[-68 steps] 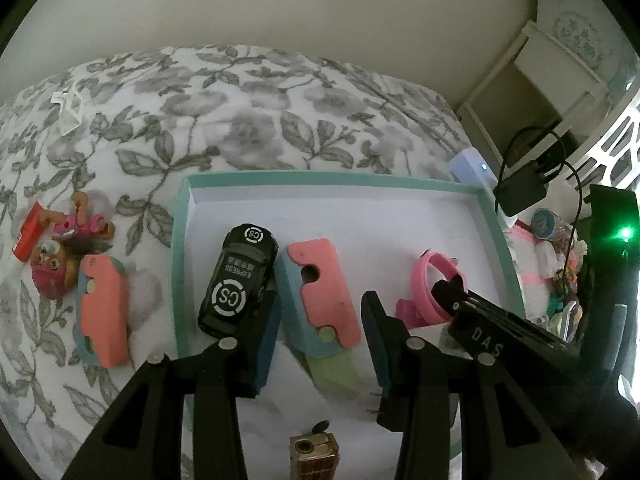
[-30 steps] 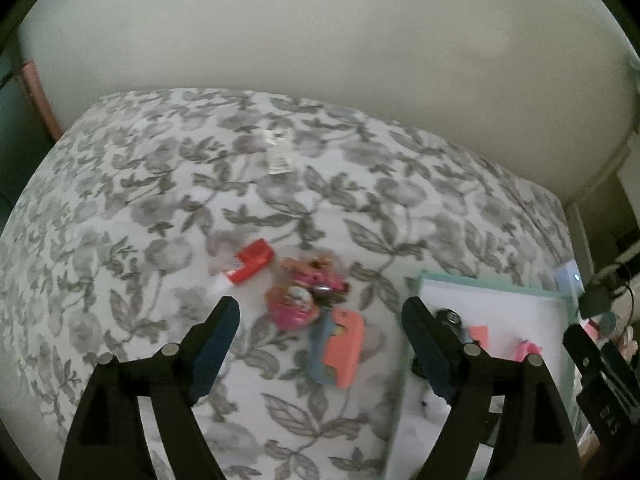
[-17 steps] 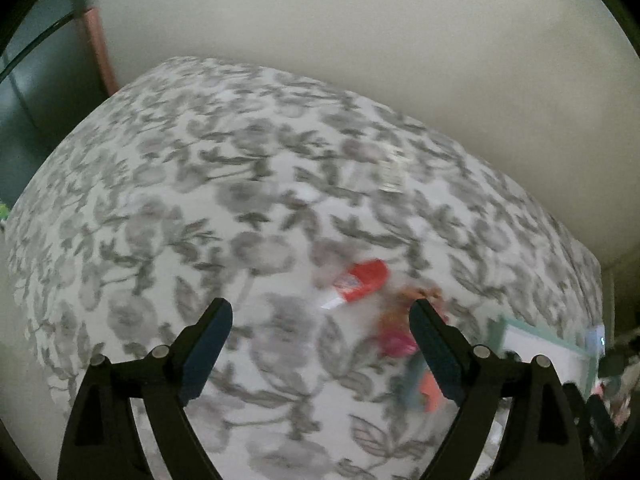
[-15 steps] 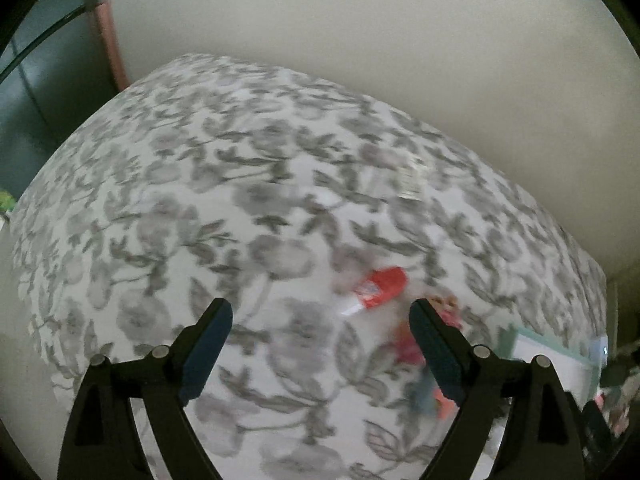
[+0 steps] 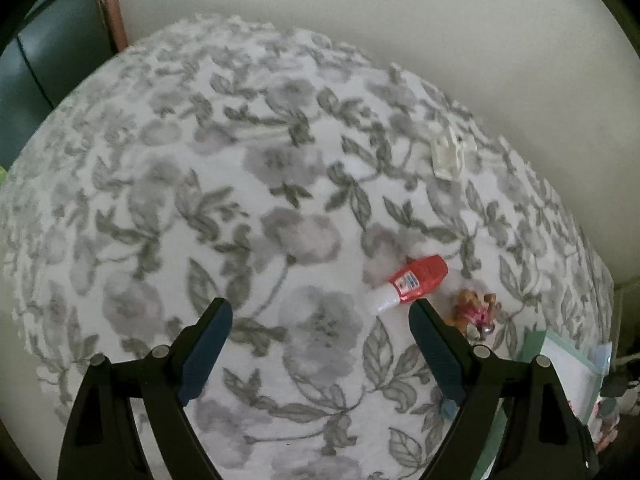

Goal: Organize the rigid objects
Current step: 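Move both tools back over the remaining pile, then grasp the pink dog figurine with the left tool while the right grasps another coral-and-teal block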

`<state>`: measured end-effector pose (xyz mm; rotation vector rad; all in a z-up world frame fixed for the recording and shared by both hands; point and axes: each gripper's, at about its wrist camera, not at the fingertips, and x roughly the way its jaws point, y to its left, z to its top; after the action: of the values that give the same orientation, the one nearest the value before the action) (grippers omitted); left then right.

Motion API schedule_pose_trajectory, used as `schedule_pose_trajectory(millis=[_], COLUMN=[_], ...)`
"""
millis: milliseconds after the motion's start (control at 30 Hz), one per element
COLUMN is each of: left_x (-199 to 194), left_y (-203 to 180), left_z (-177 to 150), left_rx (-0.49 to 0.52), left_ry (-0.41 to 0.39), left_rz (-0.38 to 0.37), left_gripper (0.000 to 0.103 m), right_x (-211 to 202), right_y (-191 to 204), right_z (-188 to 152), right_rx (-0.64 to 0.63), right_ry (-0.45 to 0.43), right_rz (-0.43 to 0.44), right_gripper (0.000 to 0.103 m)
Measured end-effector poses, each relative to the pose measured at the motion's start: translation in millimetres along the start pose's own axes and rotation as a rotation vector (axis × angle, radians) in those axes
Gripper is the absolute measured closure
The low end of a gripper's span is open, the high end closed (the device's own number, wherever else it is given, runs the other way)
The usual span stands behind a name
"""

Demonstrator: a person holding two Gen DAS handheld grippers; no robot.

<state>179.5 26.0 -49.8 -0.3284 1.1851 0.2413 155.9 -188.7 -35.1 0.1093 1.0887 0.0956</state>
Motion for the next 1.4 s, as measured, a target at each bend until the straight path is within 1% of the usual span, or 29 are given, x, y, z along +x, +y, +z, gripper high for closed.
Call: schedule_pose_trajectory(millis=[67, 167, 233, 267, 300, 333, 367, 433, 500, 533, 600, 667, 767, 867, 900, 933, 1000, 1167, 1233, 1300, 1367, 1400], left_x=[6.0, 10.1, 12.0, 12.7, 13.5, 14.7, 16.7, 20.0, 24.0, 25.8, 29.4, 31.5, 35.3, 41.0, 42.6, 43.5, 44.6, 45.7, 46.7, 49.0, 50.9, 51.0], left_y=[-4.1, -11.2, -17.4, -20.2, -22.5, -24.5, -27.5, -31.0, -35.4, -37.5, -41.6, -46.5, -51.7, -56.9, -58.3, -59.1, -61.6, -70.9, -75.2, -77.3, -78.1, -77.3], left_z=[-1.2, -1.6, -2.0, -2.2, -2.2, -2.3, -3.2, -4.1, -5.2, -5.9, -7.0, -8.4, -10.4, -12.5, -12.4, -12.5, -13.1, -15.4, -16.6, -17.6, -18.5, -18.7], left_rx=[0.012, 0.019, 0.038, 0.049, 0.056, 0.063, 0.068, 0.074, 0.083, 0.087, 0.092, 0.109, 0.133, 0.152, 0.157, 0.158, 0.166, 0.195, 0.212, 0.219, 0.226, 0.228], left_ry=[0.012, 0.019, 0.017, 0.015, 0.016, 0.018, 0.025, 0.039, 0.049, 0.055, 0.067, 0.069, 0.077, 0.094, 0.098, 0.098, 0.097, 0.091, 0.093, 0.102, 0.11, 0.112], left_rz=[-0.016, -0.06, -0.071, -0.073, -0.08, -0.091, -0.116, -0.158, -0.185, -0.197, -0.226, -0.24, -0.245, -0.259, -0.264, -0.271, -0.274, -0.294, -0.296, -0.303, -0.306, -0.307], left_gripper=[0.013, 0.013, 0.013, 0.013, 0.013, 0.013, 0.013, 0.013, 0.013, 0.013, 0.014, 0.014, 0.014, 0.021, 0.021, 0.022, 0.023, 0.024, 0.029, 0.038, 0.043, 0.049], right_x=[7.2, 17.0, 22.5, 25.2, 27.8, 31.0, 33.5, 37.7, 42.1, 44.3, 47.5, 50.5, 54.9, 57.3, 57.7, 57.5, 55.9, 54.2, 55.0, 55.5, 53.3, 52.9], right_y=[3.6, 11.1, 16.2, 18.6, 20.9, 23.4, 25.0, 26.9, 28.2, 28.8, 29.6, 28.6, 26.9, 23.8, 23.0, 21.7, 20.5, 13.3, 12.4, 11.9, 13.9, 14.4], right_z=[0.2, 0.8, 0.8, 0.2, 0.0, -0.4, -0.6, -0.9, -1.5, -2.0, -2.3, -2.4, -3.9, -4.4, -4.3, -4.0, -4.3, -6.0, -5.3, -5.2, -6.3, -6.6], right_rx=[-0.004, -0.021, -0.037, -0.044, -0.05, -0.059, -0.065, -0.072, -0.077, -0.08, -0.083, -0.081, -0.074, -0.059, -0.053, -0.047, -0.046, -0.024, -0.023, -0.019, -0.019, -0.018], right_ry=[0.013, 0.028, 0.037, 0.041, 0.046, 0.052, 0.057, 0.066, 0.078, 0.083, 0.092, 0.1, 0.113, 0.115, 0.115, 0.113, 0.113, 0.114, 0.113, 0.112, 0.111, 0.11], right_rz=[0.008, 0.011, 0.018, 0.019, 0.018, 0.016, 0.016, 0.015, 0.015, 0.017, 0.016, 0.017, 0.02, 0.035, 0.037, 0.037, 0.033, 0.052, 0.054, 0.057, 0.055, 0.054], right_gripper=[0.013, 0.022, 0.023, 0.025, 0.03, 0.032, 0.034, 0.034, 0.04, 0.041, 0.042, 0.042, 0.05, 0.05, 0.053, 0.054, 0.054, 0.054, 0.054, 0.054, 0.054, 0.054])
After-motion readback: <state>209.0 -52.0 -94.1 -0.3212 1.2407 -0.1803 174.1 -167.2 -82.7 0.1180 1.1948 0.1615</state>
